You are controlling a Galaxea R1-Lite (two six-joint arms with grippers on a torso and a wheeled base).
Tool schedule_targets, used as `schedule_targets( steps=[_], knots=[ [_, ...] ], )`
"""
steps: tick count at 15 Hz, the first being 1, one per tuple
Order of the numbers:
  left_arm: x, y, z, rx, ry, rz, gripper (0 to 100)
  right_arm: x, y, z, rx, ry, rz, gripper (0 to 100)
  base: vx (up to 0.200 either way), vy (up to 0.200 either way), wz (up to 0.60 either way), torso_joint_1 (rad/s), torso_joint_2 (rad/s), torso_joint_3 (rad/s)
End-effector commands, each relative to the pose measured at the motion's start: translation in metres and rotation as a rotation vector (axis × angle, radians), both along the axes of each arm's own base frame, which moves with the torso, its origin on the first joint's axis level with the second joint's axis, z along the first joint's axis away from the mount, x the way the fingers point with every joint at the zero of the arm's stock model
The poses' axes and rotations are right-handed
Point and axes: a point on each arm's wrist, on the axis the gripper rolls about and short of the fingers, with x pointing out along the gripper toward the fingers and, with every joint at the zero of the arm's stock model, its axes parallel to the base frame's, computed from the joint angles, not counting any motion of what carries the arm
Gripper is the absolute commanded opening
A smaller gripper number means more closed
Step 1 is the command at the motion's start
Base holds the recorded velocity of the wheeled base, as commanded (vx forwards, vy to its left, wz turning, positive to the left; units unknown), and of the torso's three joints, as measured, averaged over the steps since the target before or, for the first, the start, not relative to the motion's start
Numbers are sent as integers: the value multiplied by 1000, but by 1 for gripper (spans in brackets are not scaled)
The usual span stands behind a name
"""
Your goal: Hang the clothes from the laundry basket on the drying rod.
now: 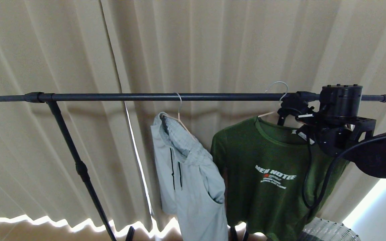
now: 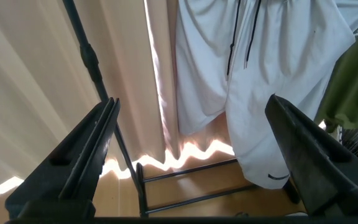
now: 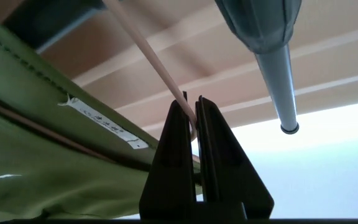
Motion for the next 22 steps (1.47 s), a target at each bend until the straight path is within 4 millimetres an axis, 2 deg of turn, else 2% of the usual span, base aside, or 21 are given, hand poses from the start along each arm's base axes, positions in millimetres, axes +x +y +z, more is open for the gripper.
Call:
schedule_targets(
  steps=[1, 10, 15, 16, 18, 20, 22],
  knots=[
    [0, 0, 0, 1, 2, 1, 100, 8, 3, -8, -7, 18, -1, 0, 0, 0, 0, 0, 0, 0],
    [0, 0, 0, 1, 2, -1, 100, 5, 31, -20, -17, 50, 76, 0, 0, 0, 0, 0, 0, 0],
    [0, 0, 0, -1, -1, -1, 100, 1, 34, -18, -9, 44, 88, 0, 0, 0, 0, 0, 0, 0],
    [0, 0, 0, -1, 1, -1, 100, -4, 33, -15, 11, 28, 86, 0, 0, 0, 0, 0, 0, 0],
    [0, 0, 0, 3, -1, -1, 100, -26, 27, -10, 41, 13, 97, 0, 0, 0, 0, 0, 0, 0],
    [0, 0, 0, 36, -8, -7, 100, -45, 33, -15, 116, 7, 139, 0, 0, 0, 0, 0, 0, 0],
    [0, -1, 0, 76, -18, -35, 100, -61, 41, -24, 270, 38, 290, 0, 0, 0, 0, 0, 0, 0]
  ],
)
